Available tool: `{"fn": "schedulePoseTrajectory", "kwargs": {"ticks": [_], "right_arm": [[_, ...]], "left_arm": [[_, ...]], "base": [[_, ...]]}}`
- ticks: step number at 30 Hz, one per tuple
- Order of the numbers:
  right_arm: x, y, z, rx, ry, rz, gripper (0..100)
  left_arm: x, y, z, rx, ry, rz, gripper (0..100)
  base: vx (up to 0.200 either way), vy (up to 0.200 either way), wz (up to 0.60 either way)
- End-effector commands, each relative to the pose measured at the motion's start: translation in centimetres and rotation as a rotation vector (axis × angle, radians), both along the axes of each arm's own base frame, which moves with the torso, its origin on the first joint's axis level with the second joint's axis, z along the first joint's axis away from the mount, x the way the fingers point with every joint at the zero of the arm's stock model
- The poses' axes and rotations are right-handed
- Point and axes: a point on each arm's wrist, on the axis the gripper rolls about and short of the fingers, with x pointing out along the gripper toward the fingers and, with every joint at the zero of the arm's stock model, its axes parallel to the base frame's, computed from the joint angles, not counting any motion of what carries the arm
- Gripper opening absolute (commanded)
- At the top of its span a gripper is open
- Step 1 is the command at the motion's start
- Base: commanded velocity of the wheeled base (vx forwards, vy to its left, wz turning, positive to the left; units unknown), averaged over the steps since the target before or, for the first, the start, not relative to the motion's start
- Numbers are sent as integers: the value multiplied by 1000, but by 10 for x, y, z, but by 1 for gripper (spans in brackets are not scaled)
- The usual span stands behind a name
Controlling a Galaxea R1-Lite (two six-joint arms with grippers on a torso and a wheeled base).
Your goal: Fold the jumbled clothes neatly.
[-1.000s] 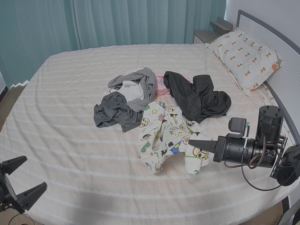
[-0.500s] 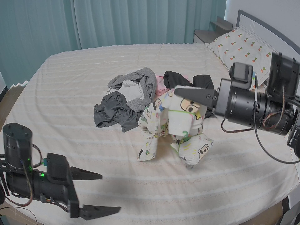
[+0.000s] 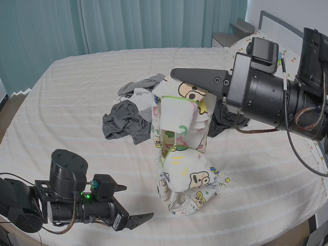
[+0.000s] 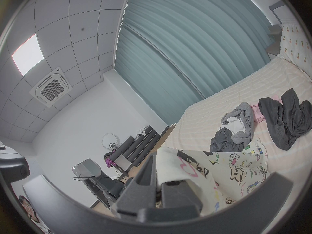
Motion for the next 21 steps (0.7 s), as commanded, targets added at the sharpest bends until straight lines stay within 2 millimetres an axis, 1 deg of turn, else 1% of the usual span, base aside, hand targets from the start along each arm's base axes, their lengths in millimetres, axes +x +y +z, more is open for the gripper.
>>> {"fn": "schedulePoseTrajectory", "kwargs": {"ticks": [1,5,7,10,12,15,18,21], "right_arm": [[-7,-6,8,13,-14,3,0],[-8,-6,9,15,-17,5,0],[-9,-6,8,14,-13,5,0],[-10,-6,5,7,-8,9,0],[-12,-4,1,-2,-1,19,0],[-13,-5,1,-2,-1,19,0],[-13,-6,1,-2,-1,19,0],[-13,-6,1,-2,-1,19,0]], "left_arm": [[5,-3,-25,74,75,16,100],[11,-7,-27,59,62,37,100],[19,-17,-29,-7,39,87,100],[24,-30,-29,-109,19,118,100],[30,-36,-35,-137,-4,172,100],[37,-43,-44,-128,-49,249,100],[42,-48,-43,-182,-79,277,100],[41,-52,-41,-217,-94,279,100]], "base": [[0,0,0],[0,0,0],[0,0,0],[0,0,0],[0,0,0],[0,0,0],[0,0,0],[0,0,0]]}}
